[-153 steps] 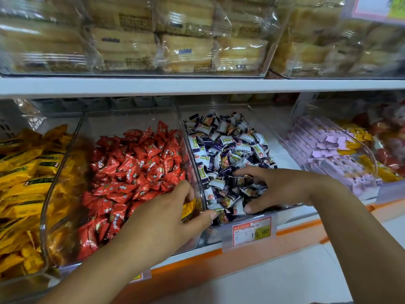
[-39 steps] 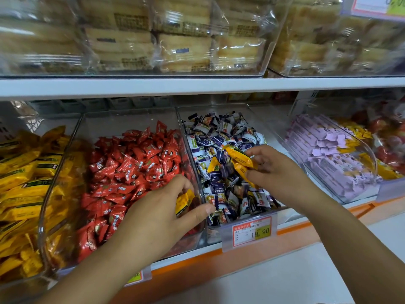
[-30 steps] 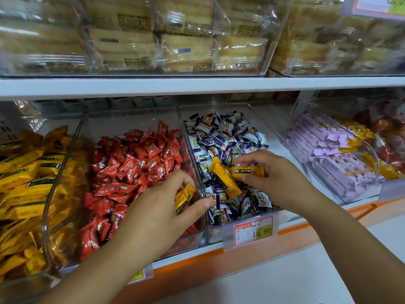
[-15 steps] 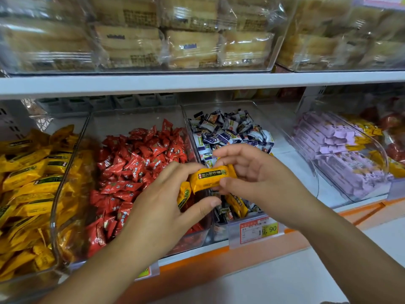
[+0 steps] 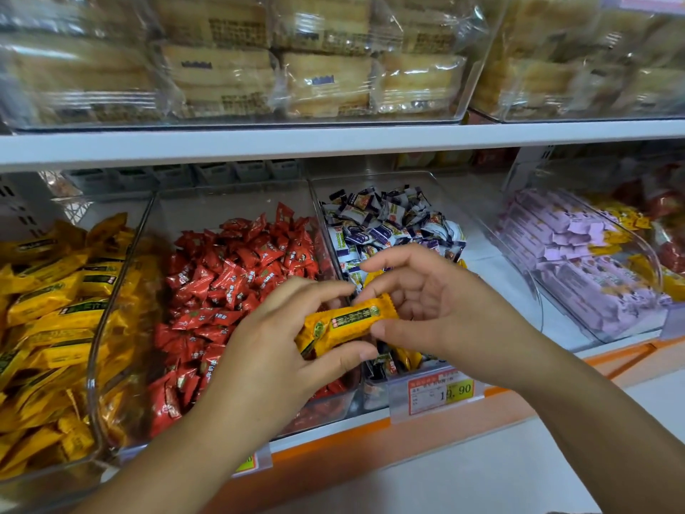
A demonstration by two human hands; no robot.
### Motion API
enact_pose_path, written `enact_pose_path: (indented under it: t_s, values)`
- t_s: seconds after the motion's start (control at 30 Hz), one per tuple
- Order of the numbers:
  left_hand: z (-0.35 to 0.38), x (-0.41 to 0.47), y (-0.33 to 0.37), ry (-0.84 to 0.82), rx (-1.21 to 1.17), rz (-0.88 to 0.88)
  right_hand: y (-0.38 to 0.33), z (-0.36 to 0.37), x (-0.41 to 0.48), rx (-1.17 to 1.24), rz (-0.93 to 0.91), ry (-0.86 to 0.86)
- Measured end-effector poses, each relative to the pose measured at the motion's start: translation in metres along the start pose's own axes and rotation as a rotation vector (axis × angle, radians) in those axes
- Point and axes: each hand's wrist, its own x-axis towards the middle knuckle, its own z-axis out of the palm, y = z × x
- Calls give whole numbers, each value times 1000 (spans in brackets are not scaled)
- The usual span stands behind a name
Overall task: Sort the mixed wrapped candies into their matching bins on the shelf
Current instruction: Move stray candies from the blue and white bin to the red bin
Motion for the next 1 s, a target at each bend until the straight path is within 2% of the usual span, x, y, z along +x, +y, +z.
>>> enact_pose_path:
  t_s: [0.07, 0.13, 0.17, 0.23, 0.27, 0.33, 0.43, 0.57, 0.73, 0.87, 1.0]
  values:
    - [1, -1, 0, -3, 18, -4, 2, 8, 1, 45, -1, 1]
    - [1, -2, 0, 28, 9, -57, -1, 8, 2, 95, 5, 83]
    - [1, -3, -1, 34, 10, -81, -3, 3, 2, 62, 16, 147]
    - [0, -5, -1, 22, 33, -110, -4, -14, 2, -217, 84, 244]
    - [1, -5, -1, 12, 42, -117, -3, -23, 1, -406, 147, 225]
    - [1, -6, 0, 0, 27, -130, 3, -31, -2, -639, 322, 74]
    - [0, -6, 3, -16, -24, -150, 16, -21, -5, -687, 495, -64]
    - [-2, -6, 4, -17, -52, -143, 15, -17, -1, -754, 388, 16]
    - [-4, -7, 7, 12, -81, -148, -2, -24, -7, -507, 187, 210]
    - [-7, -4, 9, 6, -112, -143, 3, -3, -4, -632, -84, 184]
    - [-7, -3, 11, -37, -94, -158, 10, 10, 1, -608, -206, 149]
